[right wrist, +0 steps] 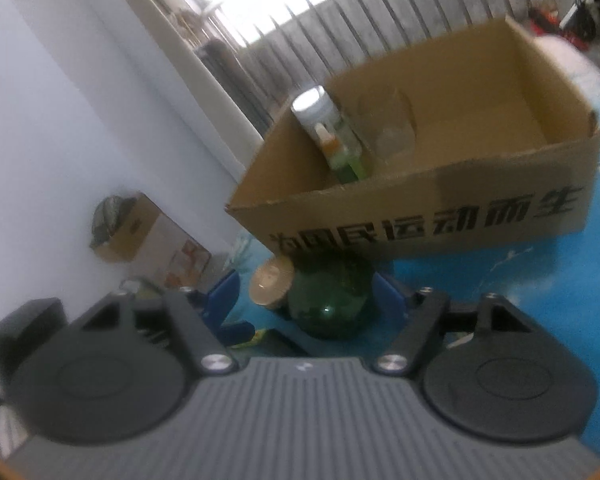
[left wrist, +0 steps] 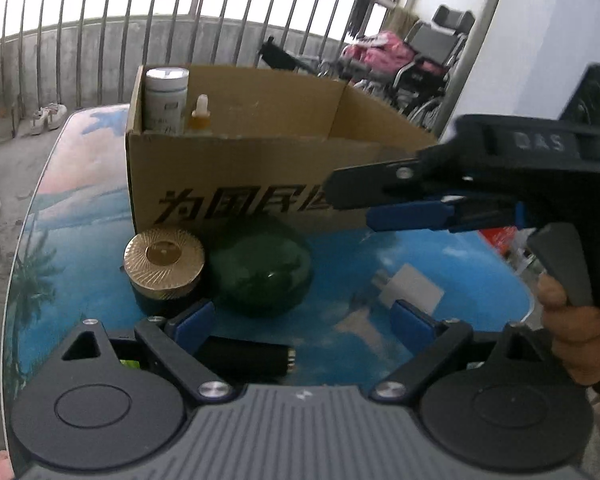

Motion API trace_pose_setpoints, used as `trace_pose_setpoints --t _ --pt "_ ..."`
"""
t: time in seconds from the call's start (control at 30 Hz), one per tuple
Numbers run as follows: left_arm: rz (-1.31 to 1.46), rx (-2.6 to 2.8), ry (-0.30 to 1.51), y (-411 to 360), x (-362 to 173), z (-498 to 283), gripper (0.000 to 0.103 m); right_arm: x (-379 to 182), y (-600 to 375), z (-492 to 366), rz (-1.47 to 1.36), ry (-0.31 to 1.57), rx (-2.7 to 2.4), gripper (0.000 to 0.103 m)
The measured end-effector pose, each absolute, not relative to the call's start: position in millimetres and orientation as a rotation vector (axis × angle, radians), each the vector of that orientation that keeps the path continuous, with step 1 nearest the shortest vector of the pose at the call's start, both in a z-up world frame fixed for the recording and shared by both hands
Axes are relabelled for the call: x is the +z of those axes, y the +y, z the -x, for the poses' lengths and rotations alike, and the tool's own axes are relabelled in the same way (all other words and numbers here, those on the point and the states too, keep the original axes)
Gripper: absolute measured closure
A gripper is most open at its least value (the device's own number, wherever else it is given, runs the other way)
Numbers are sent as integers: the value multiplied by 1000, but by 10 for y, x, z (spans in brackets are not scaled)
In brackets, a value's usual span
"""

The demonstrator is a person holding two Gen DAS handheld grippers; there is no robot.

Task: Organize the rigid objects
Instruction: 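Move the right gripper to the dark green round jar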

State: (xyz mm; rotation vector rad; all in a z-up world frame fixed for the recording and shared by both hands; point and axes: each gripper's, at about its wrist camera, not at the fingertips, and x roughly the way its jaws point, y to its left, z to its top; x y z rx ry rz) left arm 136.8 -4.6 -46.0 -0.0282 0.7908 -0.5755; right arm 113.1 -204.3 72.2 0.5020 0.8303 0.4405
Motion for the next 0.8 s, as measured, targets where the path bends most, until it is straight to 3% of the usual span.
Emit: trace_pose_setpoints --t 0.2,0.8 --pt "56 -560 845 -55 -605 -1555 8 475 -1950 -1532 -456 924 425 40" --pt "46 -566 867 -175 -749 -1663 7 244 -1802 -1918 -436 1001 525 40"
